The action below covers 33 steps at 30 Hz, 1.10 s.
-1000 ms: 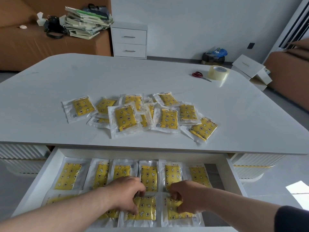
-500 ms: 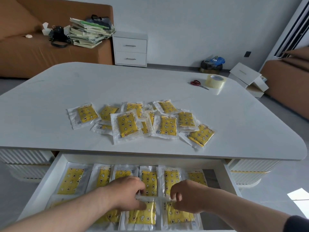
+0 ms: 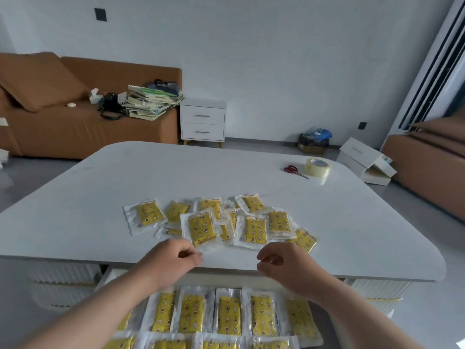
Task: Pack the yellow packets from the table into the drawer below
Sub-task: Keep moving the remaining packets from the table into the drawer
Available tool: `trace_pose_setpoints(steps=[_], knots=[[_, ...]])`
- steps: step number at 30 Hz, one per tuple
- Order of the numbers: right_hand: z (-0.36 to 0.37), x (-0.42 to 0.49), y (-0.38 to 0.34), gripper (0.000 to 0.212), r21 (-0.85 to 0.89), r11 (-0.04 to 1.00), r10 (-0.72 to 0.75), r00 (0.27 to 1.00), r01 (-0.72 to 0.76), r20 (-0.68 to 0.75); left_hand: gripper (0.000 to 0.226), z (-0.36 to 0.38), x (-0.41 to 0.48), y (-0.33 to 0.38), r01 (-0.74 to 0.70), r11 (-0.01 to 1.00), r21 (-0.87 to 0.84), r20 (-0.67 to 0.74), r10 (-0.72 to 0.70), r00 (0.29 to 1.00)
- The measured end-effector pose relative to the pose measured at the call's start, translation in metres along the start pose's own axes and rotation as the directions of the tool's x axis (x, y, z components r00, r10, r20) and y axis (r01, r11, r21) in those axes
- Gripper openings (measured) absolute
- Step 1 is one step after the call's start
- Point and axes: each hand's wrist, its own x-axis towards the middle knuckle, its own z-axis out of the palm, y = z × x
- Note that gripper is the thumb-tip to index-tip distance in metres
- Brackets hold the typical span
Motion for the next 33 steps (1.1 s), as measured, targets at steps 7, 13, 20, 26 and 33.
trace_pose_setpoints(steps=[7, 13, 20, 26, 33], knots=[[0.007, 0.022, -0.003, 0.004, -0.004, 1.0, 0.003, 0.997, -0.004, -0.083, 0.036, 0.001, 0.041, -0.015, 0.224, 0.973, -0.063, -0.235, -0.232, 0.944], [0.012, 0.047, 0.013, 0.016, -0.05, 0.997, 0.049, 0.993, -0.055, -0.109, 0.045, 0.013, 0.079, -0.008, 0.394, 0.919, -0.009, -0.32, -0.376, 0.87], [0.019, 0.07, 0.024, 0.047, -0.178, 0.979, 0.091, 0.994, -0.1, -0.062, 0.043, 0.017, 0.09, -0.009, 0.445, 0.896, 0.007, -0.289, -0.424, 0.858], [0.025, 0.085, 0.025, 0.044, -0.156, 0.965, 0.197, 0.975, -0.211, -0.104, 0.04, 0.015, 0.094, -0.019, 0.397, 0.883, -0.249, -0.232, -0.452, 0.861], [0.029, 0.11, 0.008, 0.037, -0.115, 0.872, 0.422, 0.849, -0.476, -0.317, 0.015, 0.009, 0.093, -0.024, 0.38, 0.796, -0.472, -0.205, -0.518, 0.83]])
